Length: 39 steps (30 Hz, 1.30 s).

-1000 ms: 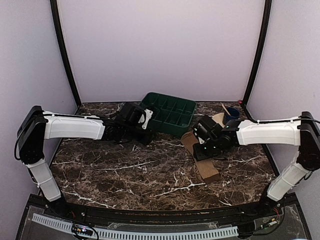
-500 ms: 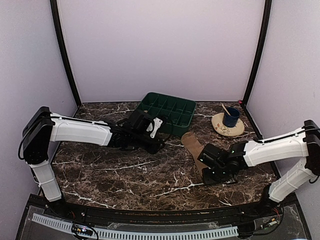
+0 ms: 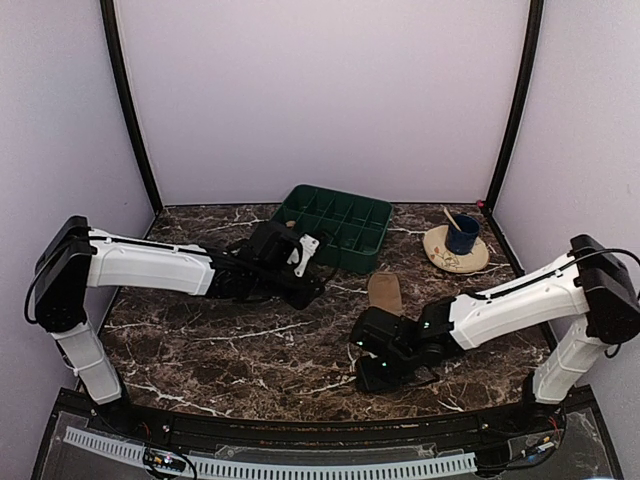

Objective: Roll the socks
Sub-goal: Move the sock to the center of the board.

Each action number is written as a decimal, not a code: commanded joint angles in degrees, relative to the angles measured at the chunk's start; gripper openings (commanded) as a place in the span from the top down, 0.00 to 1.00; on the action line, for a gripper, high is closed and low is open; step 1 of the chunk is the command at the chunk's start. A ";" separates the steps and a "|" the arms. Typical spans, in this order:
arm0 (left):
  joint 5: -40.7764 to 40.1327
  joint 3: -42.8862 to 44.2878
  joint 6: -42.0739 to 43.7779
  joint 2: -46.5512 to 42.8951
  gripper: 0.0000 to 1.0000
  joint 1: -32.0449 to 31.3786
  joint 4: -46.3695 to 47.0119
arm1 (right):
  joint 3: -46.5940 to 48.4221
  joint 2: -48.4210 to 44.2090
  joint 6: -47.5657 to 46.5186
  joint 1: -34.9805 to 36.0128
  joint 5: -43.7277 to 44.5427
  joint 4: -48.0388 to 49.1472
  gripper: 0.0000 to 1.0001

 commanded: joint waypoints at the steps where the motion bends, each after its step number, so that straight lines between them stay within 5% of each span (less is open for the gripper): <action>1: -3.60 -2.06 -0.75 -5.73 0.63 -0.25 -0.68 | 5.60 8.48 -0.23 2.74 -7.56 2.70 0.62; 9: -9.67 -8.24 -1.87 -12.77 0.62 -0.16 -2.27 | 22.39 20.61 -7.29 5.08 -10.63 1.23 0.62; 19: -10.04 -14.61 -6.87 -22.37 0.56 4.66 -2.57 | 37.47 19.57 -24.08 9.50 4.48 -15.72 0.56; 27: -6.24 -16.35 -10.02 -24.60 0.54 7.98 -3.13 | 35.25 17.33 -33.24 13.15 17.11 -26.21 0.50; 39: -2.29 -17.25 -13.66 -26.16 0.48 11.61 -3.95 | 29.11 15.83 -46.99 17.00 26.32 -20.96 0.43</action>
